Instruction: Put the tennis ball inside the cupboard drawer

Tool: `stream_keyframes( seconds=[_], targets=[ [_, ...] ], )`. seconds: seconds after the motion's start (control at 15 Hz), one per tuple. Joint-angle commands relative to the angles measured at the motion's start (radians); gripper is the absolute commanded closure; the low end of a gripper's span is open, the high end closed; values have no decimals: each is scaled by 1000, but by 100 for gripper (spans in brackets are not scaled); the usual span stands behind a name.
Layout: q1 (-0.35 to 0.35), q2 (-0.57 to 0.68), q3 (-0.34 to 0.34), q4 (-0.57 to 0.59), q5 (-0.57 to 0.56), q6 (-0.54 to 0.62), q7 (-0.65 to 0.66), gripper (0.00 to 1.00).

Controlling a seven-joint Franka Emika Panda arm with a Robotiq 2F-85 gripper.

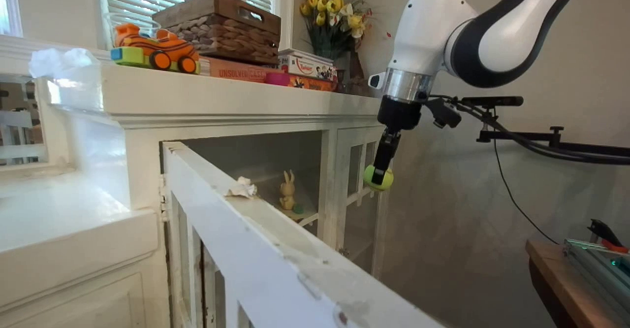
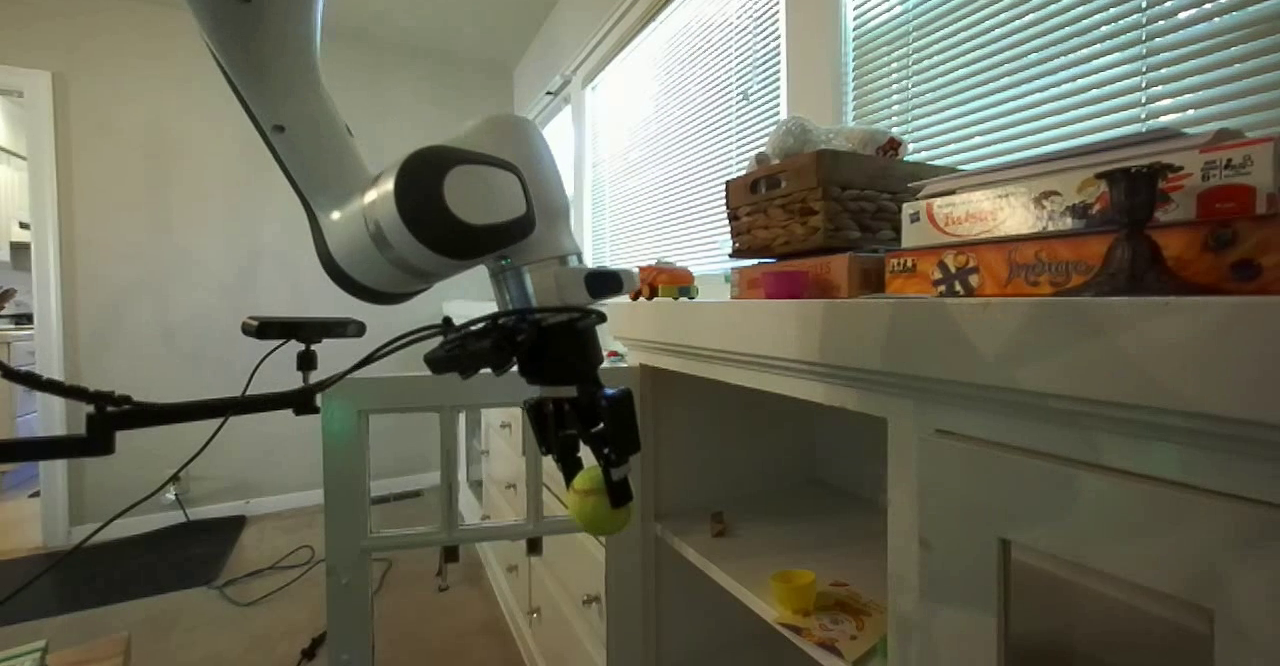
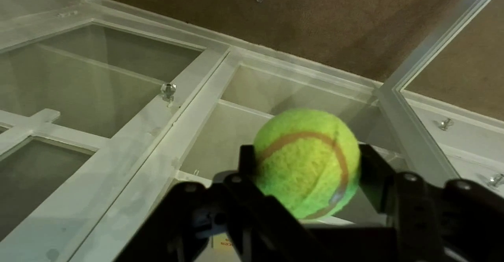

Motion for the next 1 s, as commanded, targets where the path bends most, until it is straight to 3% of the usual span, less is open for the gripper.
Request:
stream_keyframes(
  seconds=[0.0,0.33,0.93],
  targets=[
    [-37,118,-12,61,-193,87,170,59],
    [-19,204,-50,153,-327,93,328,59],
    [-4,252,-49,213,-314,97,375,59]
  ],
)
